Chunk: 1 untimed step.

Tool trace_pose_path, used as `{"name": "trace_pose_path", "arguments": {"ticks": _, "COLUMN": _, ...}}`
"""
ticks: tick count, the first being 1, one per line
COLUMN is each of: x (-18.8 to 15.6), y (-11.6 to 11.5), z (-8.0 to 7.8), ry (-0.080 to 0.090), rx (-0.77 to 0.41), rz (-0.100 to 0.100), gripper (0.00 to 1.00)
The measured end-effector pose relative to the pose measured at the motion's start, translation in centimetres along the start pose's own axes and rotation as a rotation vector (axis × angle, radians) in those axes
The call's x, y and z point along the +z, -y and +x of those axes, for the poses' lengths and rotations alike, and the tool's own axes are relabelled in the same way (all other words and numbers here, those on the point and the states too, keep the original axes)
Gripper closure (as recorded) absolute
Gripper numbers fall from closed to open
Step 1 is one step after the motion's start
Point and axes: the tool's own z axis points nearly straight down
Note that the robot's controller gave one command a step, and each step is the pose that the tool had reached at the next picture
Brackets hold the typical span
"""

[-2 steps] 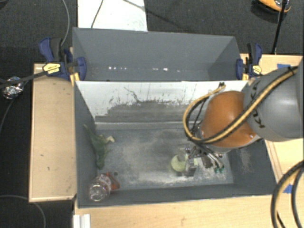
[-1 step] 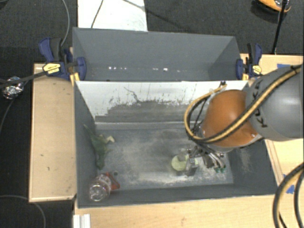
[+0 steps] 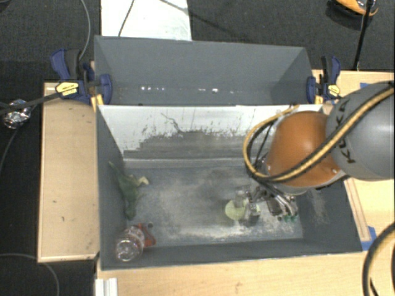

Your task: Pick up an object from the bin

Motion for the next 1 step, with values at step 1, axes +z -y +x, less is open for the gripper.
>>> {"name": "trace_pose_path", "arguments": {"ticks": 1, "x": -2.28, "y": 0.01, "z": -0.16, "ry": 0.006, "rx": 0.001, "rz": 0.001, "gripper": 1.0}}
